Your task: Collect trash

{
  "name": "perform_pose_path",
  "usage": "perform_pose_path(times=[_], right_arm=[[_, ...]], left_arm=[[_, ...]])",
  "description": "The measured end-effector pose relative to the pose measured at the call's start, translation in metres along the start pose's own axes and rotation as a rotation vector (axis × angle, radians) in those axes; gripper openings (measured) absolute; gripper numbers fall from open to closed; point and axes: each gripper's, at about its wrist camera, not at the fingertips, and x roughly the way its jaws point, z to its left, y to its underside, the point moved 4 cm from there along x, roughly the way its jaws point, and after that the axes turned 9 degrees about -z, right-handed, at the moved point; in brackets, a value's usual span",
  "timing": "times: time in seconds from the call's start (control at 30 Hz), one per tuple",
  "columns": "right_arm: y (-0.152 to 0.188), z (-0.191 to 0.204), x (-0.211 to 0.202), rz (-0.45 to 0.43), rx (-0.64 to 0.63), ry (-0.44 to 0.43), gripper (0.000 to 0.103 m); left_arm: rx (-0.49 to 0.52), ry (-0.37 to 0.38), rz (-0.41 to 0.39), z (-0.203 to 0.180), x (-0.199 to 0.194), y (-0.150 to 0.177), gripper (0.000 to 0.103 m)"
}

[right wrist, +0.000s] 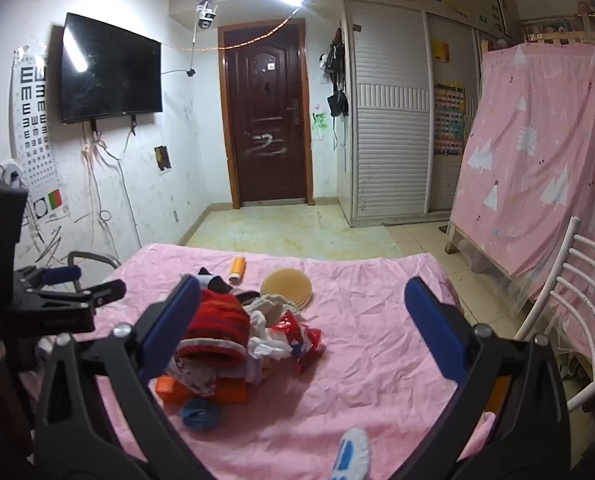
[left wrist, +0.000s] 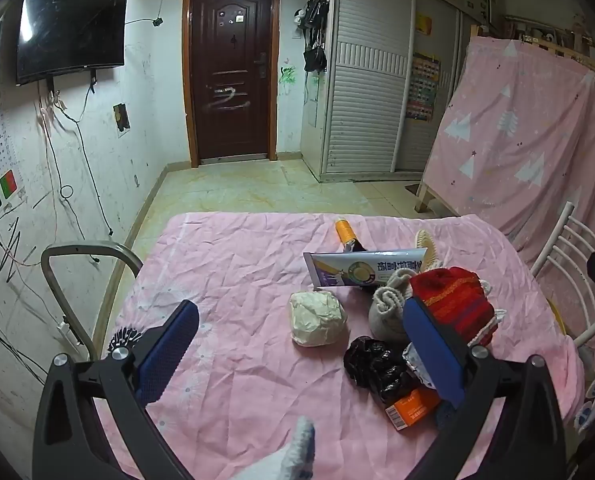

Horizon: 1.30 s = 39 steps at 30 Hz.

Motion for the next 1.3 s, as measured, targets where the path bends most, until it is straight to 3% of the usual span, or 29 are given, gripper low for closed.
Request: perform_pose_path(times=[1.3], right_arm=[[-0.005,-0.003,0.009,-0.003,-0.027,0.019,0.098]], left_arm=[[0.026,-0.008,-0.009,0.000,0.007,-0.012,0.093]])
